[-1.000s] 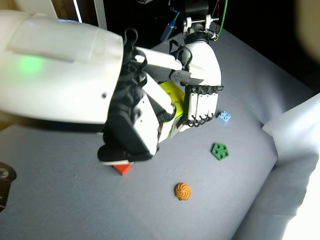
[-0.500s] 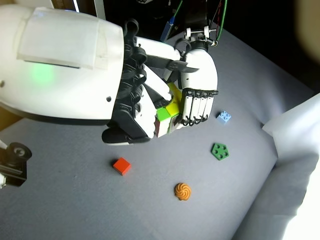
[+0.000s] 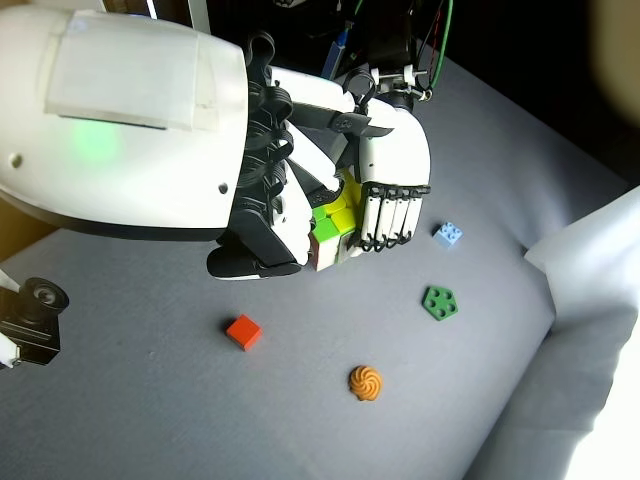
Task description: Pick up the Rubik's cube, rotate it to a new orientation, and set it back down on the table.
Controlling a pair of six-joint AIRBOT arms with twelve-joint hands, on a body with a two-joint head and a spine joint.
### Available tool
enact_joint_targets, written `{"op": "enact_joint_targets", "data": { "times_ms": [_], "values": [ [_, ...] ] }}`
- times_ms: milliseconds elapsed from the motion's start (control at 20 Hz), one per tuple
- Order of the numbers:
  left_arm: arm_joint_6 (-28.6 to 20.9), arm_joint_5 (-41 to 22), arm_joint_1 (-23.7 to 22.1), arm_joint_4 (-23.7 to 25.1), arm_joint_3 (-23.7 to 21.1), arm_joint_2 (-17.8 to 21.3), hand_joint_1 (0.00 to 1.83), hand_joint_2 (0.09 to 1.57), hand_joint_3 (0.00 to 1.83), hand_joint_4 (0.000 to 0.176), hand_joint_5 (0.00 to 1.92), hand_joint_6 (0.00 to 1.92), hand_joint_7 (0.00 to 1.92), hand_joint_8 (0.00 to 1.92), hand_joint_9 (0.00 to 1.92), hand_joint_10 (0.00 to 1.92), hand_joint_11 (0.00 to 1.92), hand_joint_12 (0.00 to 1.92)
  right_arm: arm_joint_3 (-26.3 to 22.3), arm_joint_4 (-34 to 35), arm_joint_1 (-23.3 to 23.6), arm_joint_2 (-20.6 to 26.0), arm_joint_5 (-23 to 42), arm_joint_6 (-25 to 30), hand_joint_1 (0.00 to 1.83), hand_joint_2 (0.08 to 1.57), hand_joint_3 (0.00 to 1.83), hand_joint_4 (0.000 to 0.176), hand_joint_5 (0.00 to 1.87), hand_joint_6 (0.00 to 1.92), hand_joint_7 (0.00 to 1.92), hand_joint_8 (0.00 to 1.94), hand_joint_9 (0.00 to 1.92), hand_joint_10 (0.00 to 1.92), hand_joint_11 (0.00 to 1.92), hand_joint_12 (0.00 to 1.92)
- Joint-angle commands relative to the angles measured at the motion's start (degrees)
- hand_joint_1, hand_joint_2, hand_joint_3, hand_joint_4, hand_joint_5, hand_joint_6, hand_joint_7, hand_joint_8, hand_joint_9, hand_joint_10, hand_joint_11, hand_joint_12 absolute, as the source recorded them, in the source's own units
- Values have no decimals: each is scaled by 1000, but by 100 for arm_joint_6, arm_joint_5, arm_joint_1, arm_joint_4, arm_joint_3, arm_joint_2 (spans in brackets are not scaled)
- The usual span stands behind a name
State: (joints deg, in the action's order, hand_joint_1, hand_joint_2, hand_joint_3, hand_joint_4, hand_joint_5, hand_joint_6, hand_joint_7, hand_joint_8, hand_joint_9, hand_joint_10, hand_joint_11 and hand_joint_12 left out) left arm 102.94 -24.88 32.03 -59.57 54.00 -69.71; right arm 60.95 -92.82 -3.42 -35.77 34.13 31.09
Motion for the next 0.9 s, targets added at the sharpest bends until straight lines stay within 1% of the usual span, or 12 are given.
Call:
{"op": "enact_joint_targets", "data": {
  "times_ms": [0,250,300,350,400,450,500,550,650,700,800,850],
  "values": [
    [-70,-331,-52,187,17,12,1338,1216,0,0,811,1202,782,1307,653,1531,398,1475,7,366,50,7,-2,6,1321,996,677,176,76,1,648,1766,1015,1921,1016,1921],
    [-70,-332,-56,166,11,14,1334,1224,1,0,815,1207,753,1358,625,1538,357,1506,6,366,51,7,-2,6,1331,954,730,176,101,3,678,1747,1005,1921,1022,1921],
    [-70,-332,-57,160,5,14,1211,1220,0,0,866,1176,700,1414,575,1246,346,1479,6,366,51,7,-2,6,1332,939,759,176,106,1,685,1752,1018,1921,1033,1921],
    [-70,-332,-57,154,-1,14,1158,1242,4,0,786,1280,686,1451,512,1093,260,1422,6,366,51,7,-2,6,1328,947,765,176,78,0,672,1776,1021,1921,1037,1921],
    [-70,-332,-57,154,-7,14,1105,1162,0,0,513,785,497,934,415,952,161,1360,6,366,51,7,-2,6,1324,956,760,176,59,0,661,1791,1031,1921,1049,1921],
    [-70,-332,-57,154,-11,14,1100,1051,0,0,449,273,478,402,384,611,66,1191,6,366,51,7,-2,6,1332,934,790,176,79,7,677,1785,1059,1921,1073,1921],
    [-70,-333,-57,154,-15,16,1100,1051,0,0,449,273,478,402,384,611,66,1191,5,366,51,7,-2,6,1332,934,790,176,79,7,677,1785,1059,1921,1073,1921],
    [-70,-333,-57,154,-16,16,1015,1020,0,0,374,107,425,164,341,365,12,1059,5,366,51,7,-2,6,1334,918,824,176,86,4,683,1794,1061,1921,1072,1921],
    [-70,-333,-57,154,-17,16,888,925,0,0,282,10,308,19,269,99,0,794,6,366,51,6,-2,5,1333,918,829,176,100,3,680,1800,1056,1921,1061,1921],
    [-70,-333,-57,154,-18,16,765,887,0,0,93,1,109,17,120,24,0,473,6,365,51,6,-2,5,1331,920,827,176,82,0,679,1801,1056,1921,1061,1921],
    [-70,-333,-63,154,-22,16,645,838,0,0,9,0,11,1,12,1,0,122,6,364,50,6,-2,4,1336,911,819,176,83,6,692,1775,1060,1921,1067,1921],
    [-70,-333,-74,154,-23,16,638,832,0,0,1,0,1,0,2,0,0,63,5,364,50,6,-2,4,1336,911,817,176,86,6,692,1773,1059,1921,1066,1921]
  ]
}}
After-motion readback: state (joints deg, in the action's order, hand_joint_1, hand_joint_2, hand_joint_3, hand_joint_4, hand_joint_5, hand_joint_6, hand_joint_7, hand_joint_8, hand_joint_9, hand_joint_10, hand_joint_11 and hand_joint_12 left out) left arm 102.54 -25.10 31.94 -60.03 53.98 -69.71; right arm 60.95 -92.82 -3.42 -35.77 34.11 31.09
